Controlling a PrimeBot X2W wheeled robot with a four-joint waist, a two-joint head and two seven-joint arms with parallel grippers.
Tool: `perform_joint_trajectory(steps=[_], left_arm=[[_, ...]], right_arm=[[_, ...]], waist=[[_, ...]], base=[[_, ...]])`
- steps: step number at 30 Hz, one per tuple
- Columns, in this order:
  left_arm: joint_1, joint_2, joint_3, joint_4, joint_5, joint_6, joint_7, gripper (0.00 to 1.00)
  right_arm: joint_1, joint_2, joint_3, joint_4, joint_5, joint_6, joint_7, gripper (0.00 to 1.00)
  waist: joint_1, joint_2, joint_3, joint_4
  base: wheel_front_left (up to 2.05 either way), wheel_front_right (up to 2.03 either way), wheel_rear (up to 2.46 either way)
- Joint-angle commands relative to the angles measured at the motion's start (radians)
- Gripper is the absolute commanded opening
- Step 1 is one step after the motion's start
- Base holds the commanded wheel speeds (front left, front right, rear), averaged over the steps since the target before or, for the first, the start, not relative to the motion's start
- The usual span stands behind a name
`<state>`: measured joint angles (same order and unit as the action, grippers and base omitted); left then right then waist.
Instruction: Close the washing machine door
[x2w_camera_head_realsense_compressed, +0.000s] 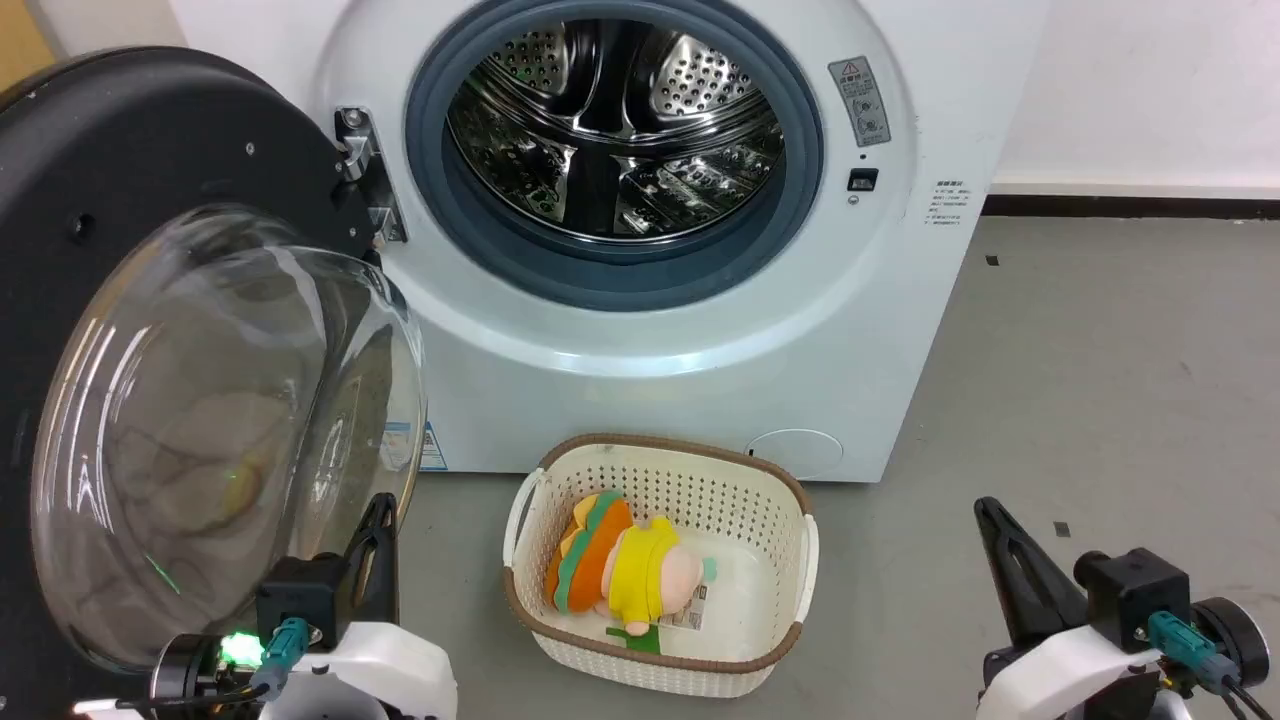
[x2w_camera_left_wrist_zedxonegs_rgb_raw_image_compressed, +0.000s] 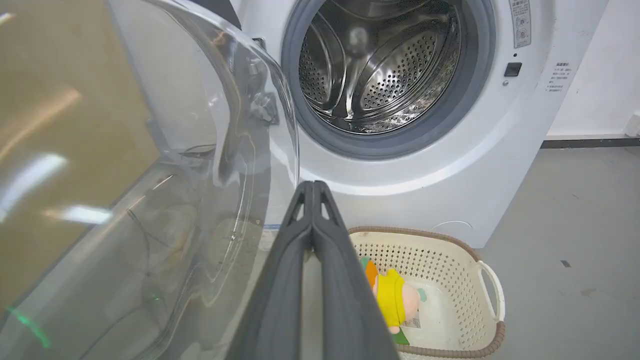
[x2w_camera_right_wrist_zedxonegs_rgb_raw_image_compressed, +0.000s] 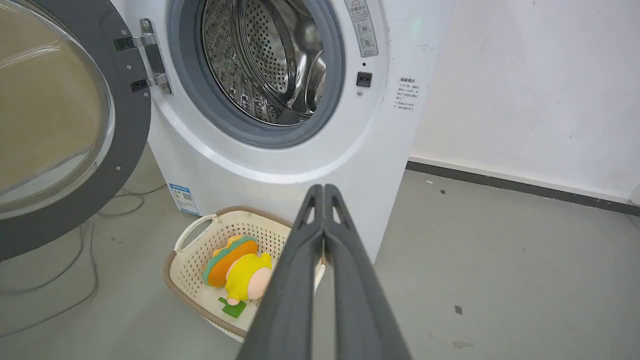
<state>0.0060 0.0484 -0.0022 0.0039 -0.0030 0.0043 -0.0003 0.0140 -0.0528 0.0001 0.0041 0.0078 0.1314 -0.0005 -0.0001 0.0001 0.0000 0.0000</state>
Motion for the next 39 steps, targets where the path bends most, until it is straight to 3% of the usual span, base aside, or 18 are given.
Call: perform_joint_trajectory(steps=[1, 16, 17, 30, 31, 32, 33, 39], left_arm=[[-0.006, 0.002, 0.002, -0.004, 0.003, -0.004, 0.000, 0.00], [-0.006, 0.002, 0.002, -0.004, 0.003, -0.004, 0.000, 0.00], [0.000, 0.000, 0.000, 0.000, 0.000, 0.000, 0.000, 1.00], [-0.005, 0.000, -0.012, 0.000, -0.002, 0.024, -0.022, 1.00], [-0.005, 0.001, -0.013, 0.000, -0.001, 0.026, -0.024, 0.85], [-0.007, 0.001, -0.014, -0.001, 0.000, 0.029, -0.026, 0.16], [-0.008, 0.001, -0.015, -0.002, 0.000, 0.031, -0.029, 0.00], [-0.022, 0.008, -0.023, -0.019, 0.002, 0.041, -0.041, 0.00]], right_arm=[[-0.014, 0.003, 0.000, -0.004, -0.008, -0.001, 0.000, 0.00], [-0.014, 0.003, 0.000, -0.004, -0.008, -0.001, 0.000, 0.00], [0.000, 0.000, 0.000, 0.000, 0.001, 0.000, 0.000, 1.00], [0.001, 0.000, -0.016, 0.001, 0.023, 0.000, -0.022, 1.00], [0.002, 0.000, -0.017, 0.001, 0.025, 0.000, -0.024, 1.00], [0.002, 0.000, -0.019, 0.001, 0.027, 0.000, -0.026, 1.00], [0.002, 0.000, -0.020, 0.001, 0.028, 0.000, -0.029, 1.00], [0.002, 0.000, -0.028, -0.001, 0.038, 0.000, -0.041, 1.00]], waist=[[0.0001, -0.0001, 0.000, 0.000], [0.0001, -0.0001, 0.000, 0.000], [0.0001, -0.0001, 0.000, 0.000], [0.0001, -0.0001, 0.002, 0.002], [0.0001, -0.0001, 0.002, 0.002], [0.0001, -0.0001, 0.003, 0.003], [0.0001, -0.0001, 0.003, 0.004], [0.0001, -0.0001, 0.005, 0.014]], base=[[0.00, 0.00, 0.00], [0.00, 0.00, 0.00], [0.00, 0.00, 0.00], [0.00, 0.00, 0.00], [0.00, 0.00, 0.00], [0.00, 0.00, 0.00], [0.00, 0.00, 0.00], [0.00, 0.00, 0.00]])
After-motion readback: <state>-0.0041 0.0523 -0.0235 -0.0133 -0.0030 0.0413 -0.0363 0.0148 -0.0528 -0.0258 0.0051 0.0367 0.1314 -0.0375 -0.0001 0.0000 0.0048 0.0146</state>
